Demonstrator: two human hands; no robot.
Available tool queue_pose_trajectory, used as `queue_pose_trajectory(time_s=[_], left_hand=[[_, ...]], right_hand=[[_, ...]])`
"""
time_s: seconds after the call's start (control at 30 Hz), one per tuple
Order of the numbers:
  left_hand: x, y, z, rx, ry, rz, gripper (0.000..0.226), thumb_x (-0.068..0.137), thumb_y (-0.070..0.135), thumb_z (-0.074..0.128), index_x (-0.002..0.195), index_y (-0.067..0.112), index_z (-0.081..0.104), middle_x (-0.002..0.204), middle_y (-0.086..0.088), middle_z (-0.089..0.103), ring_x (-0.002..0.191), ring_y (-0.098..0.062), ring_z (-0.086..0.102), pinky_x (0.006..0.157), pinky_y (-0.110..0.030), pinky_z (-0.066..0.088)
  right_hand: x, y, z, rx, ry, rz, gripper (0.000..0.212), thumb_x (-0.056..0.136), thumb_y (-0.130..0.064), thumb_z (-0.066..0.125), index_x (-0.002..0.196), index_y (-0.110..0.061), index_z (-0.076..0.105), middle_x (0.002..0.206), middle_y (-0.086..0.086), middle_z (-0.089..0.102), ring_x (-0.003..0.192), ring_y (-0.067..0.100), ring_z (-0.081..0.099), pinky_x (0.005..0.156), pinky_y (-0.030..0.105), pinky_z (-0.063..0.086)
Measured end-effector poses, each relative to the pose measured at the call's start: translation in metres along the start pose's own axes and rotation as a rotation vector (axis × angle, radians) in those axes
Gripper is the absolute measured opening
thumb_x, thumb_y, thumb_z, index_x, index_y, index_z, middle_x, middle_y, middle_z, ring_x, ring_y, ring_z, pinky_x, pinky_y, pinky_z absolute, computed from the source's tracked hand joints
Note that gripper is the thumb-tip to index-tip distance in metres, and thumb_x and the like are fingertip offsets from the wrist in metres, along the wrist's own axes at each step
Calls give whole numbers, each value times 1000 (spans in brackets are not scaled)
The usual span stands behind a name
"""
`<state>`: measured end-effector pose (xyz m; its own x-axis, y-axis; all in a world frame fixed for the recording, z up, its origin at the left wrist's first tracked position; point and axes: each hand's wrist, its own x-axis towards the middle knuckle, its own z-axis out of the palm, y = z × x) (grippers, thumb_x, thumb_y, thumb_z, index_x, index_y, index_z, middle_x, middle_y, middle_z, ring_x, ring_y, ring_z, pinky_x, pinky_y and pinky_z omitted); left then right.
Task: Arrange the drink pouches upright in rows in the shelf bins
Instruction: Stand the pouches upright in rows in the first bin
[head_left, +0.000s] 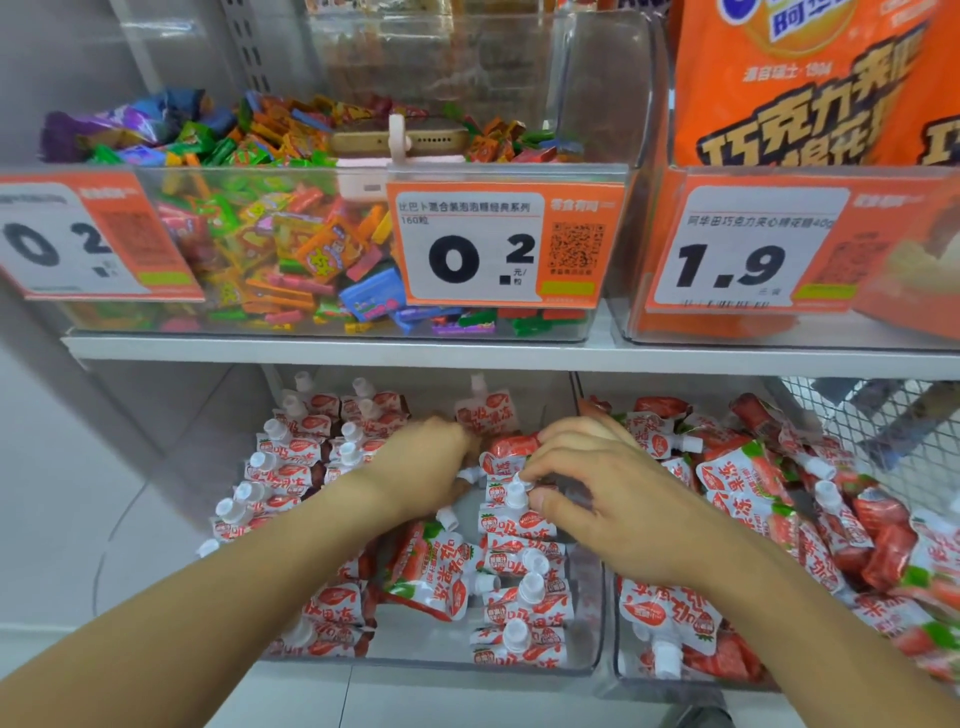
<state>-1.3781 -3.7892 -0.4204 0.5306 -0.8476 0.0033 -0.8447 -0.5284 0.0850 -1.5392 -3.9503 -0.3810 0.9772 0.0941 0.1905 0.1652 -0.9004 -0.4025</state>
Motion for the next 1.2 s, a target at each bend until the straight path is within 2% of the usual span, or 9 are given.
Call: queue_pose_trajectory(time_s=[0.17, 0.3, 0.43, 0.53, 0.63, 0.77, 0.9, 1.07, 1.2], left_hand=[[2, -15, -15, -380, 151, -6, 20, 90, 31, 63, 107, 20, 62, 104, -1, 61, 93, -16, 59, 79, -26, 47], [14, 0, -7, -500, 81, 14, 25, 92, 33, 61, 111, 17, 60, 105, -3, 67, 93, -17, 62, 78, -25, 47], [21, 10, -1, -735, 197, -10, 12, 92, 24, 63, 101, 16, 61, 93, 4, 68, 86, -8, 64, 76, -21, 50], [22, 21, 0, -917, -4, 9, 10, 93, 19, 62, 102, 16, 58, 102, 4, 68, 97, -3, 64, 86, -17, 51], [23, 20, -4, -894, -112, -25, 18, 96, 27, 56, 110, 16, 60, 113, 1, 66, 107, -10, 62, 96, -25, 49], [20, 11, -21, -647, 63, -105, 26, 99, 29, 49, 115, 15, 65, 112, 8, 62, 101, -9, 57, 81, -9, 41], [30, 10, -16, -472, 80, -171, 34, 96, 23, 46, 68, 10, 60, 79, -11, 65, 72, -27, 60, 59, -26, 43], [42, 10, -10, -579, 227, -509, 33, 95, 25, 55, 122, 6, 54, 123, -14, 57, 107, -29, 59, 82, -26, 43], [48, 7, -6, -693, 6, -474, 33, 94, 40, 54, 115, 15, 58, 115, -3, 62, 95, -19, 59, 75, -28, 47]], right_hand=[[0, 1, 1, 24, 17, 2, 33, 93, -45, 46, 108, -29, 70, 112, -20, 61, 122, -6, 39, 110, 18, 17], [-4, -2, 1, 57, 233, 172, 24, 91, -38, 57, 112, -32, 65, 115, -15, 50, 113, 1, 39, 94, 4, 24], [-8, -3, 3, 190, 336, 496, 35, 87, -44, 66, 116, -35, 49, 107, -9, 51, 95, 7, 55, 79, 24, 44], [-8, -2, 3, 303, 287, 553, 37, 85, -46, 69, 112, -37, 46, 92, -15, 61, 77, -1, 60, 60, 13, 42], [-7, -2, 0, 297, 288, 559, 36, 85, -46, 69, 108, -38, 42, 91, -20, 57, 74, -5, 58, 54, 10, 37], [-9, 0, 3, 320, 235, 572, 34, 88, -53, 61, 110, -34, 43, 96, -13, 59, 82, -1, 58, 64, 18, 42], [-9, 0, 3, 312, 219, 572, 33, 91, -53, 58, 110, -35, 38, 102, -10, 55, 83, -4, 54, 62, 13, 37], [-11, 0, 1, 321, 207, 566, 33, 91, -54, 56, 108, -33, 37, 105, -8, 56, 83, -6, 53, 61, 11, 34], [-10, -2, 0, 297, 202, 550, 34, 92, -52, 56, 109, -32, 35, 108, -9, 54, 80, -10, 50, 58, 9, 33]])
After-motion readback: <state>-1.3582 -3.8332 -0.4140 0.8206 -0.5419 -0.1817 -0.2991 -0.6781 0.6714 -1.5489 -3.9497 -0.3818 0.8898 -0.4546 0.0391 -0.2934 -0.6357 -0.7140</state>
